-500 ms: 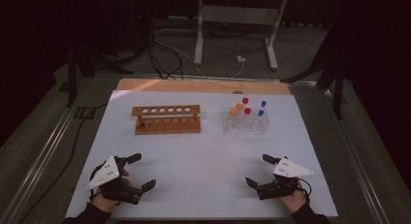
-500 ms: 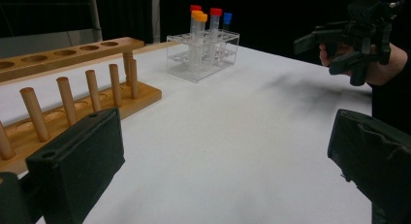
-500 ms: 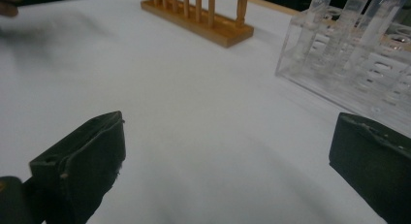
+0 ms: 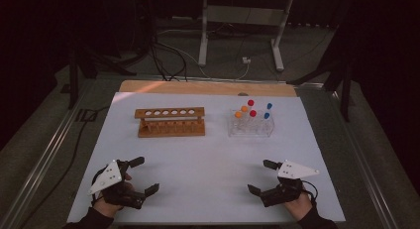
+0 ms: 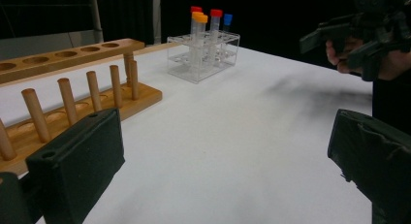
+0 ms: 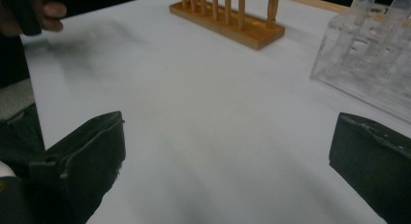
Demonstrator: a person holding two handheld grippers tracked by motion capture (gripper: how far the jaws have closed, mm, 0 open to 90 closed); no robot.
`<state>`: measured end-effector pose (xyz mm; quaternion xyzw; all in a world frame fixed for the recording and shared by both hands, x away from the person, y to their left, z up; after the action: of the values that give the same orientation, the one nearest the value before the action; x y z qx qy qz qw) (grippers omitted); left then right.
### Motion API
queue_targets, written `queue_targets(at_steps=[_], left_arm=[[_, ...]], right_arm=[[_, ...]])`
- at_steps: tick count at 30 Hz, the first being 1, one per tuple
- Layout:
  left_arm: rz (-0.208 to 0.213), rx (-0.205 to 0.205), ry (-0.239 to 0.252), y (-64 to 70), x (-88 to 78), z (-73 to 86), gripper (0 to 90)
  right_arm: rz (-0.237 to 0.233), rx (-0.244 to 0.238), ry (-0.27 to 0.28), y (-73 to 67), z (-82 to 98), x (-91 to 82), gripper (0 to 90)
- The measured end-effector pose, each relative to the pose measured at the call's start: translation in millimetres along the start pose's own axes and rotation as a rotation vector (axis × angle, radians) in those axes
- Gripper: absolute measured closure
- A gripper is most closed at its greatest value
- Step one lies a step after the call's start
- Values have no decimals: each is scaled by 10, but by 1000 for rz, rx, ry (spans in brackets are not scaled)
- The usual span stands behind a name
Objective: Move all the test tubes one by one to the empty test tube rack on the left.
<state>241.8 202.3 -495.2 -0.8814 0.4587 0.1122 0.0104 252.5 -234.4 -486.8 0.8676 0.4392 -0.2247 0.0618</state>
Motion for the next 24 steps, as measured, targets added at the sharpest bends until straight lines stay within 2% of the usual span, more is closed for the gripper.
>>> queue_targets(at_steps=[2, 6, 9, 15, 24], left_arm=[[-2, 0, 2, -6, -1, 0, 6], [-7, -8, 11, -11, -4, -4, 6], [-8, -6, 11, -12, -5, -6, 6], [-8, -12, 13, -17, -9, -5, 6], [-6, -17, 16, -21, -11, -7, 6]], right_arm=[[1, 1, 6, -1, -30, -8, 0], [18, -13, 56, 8, -256, -90, 0], [25, -12, 70, 27, -337, -103, 0], [88, -29, 113, 158, -595, -105, 0], [142, -33, 122, 389, -806, -42, 0]])
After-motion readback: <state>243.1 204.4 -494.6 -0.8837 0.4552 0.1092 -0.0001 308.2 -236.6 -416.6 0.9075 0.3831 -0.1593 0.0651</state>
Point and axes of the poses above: each handheld gripper's, and its own axes: x roughly forward along the jaws, z roughly out of its underside, y roughly to its right, the point moved 3 cm from there along x, roughly forward along the jaws, and after that the axes turned 1 degree about y, right-handed, at the moved point
